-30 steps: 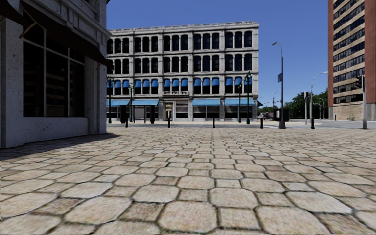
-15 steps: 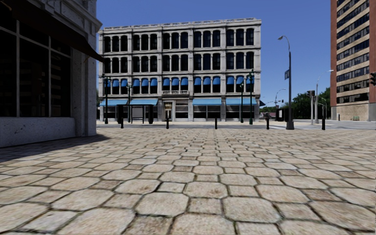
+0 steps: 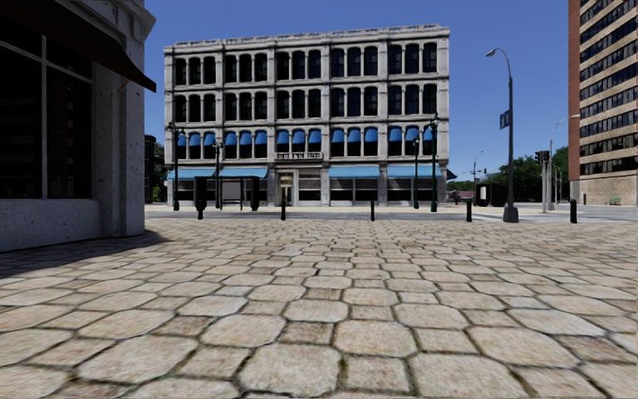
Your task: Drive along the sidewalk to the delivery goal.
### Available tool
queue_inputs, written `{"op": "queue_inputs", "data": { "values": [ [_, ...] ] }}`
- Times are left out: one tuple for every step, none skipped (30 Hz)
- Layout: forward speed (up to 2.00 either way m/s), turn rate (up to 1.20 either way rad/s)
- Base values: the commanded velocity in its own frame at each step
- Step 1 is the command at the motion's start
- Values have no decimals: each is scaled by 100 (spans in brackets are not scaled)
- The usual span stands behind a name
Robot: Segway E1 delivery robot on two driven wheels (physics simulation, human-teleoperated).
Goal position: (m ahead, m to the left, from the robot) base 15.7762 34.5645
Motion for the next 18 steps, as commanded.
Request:
{"op": "queue_inputs", "data": {
  "values": [
    [200,44],
    [200,37],
    [200,26],
    [200,6],
    [200,0],
    [200,0],
    [200,0],
    [200,0],
    [200,0],
    [200,0],
    [200,0],
    [200,0],
    [200,0],
    [200,0],
    [200,0],
    [200,4],
    [200,8],
    [200,12]
  ]
}}
